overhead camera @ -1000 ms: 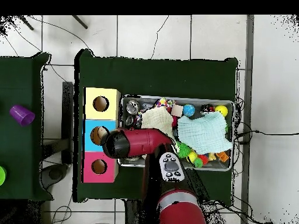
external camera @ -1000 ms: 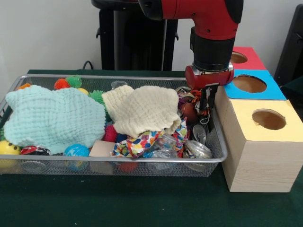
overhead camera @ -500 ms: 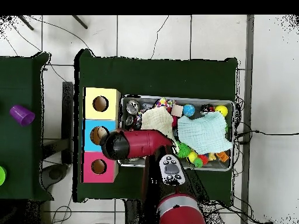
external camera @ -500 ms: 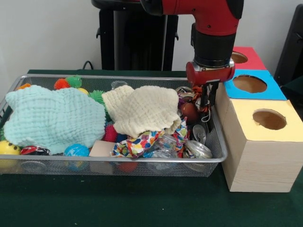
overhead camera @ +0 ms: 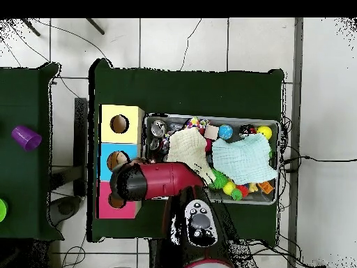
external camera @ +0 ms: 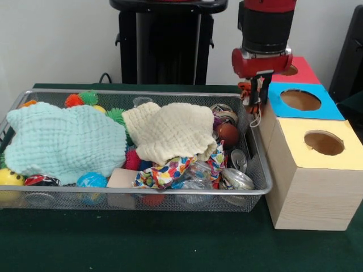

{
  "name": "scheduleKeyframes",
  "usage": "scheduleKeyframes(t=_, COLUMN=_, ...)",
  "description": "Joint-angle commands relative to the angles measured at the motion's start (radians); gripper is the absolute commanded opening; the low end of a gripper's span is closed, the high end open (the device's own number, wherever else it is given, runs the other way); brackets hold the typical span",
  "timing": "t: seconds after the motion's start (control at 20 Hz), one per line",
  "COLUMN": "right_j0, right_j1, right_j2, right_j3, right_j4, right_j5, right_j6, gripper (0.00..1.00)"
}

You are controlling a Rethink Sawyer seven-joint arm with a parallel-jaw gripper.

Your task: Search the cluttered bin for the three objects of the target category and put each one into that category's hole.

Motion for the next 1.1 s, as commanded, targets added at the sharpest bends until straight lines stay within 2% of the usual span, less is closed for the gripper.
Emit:
scheduleKeyframes(t=0.05, right_j0=0.051, right_j1=-0.129, right_j2=0.01, right_j3=0.071, right_j4=0.076, right_j5=0.171, right_j6=0.194, gripper=0.0)
scheduleKeyframes(t=0.65, right_j0=0.148, right_j1=-0.203, right_j2=-0.08, right_j3=0.064, right_j4=0.11, right_j5=0.255, right_j6=0.24, gripper=0.0)
scheduleKeyframes(t=1.1, right_j0=0.187, right_j1=-0.22, right_j2=-0.105, right_j3=0.105, right_j4=0.165, right_j5=0.229, right_j6=0.249, gripper=0.0)
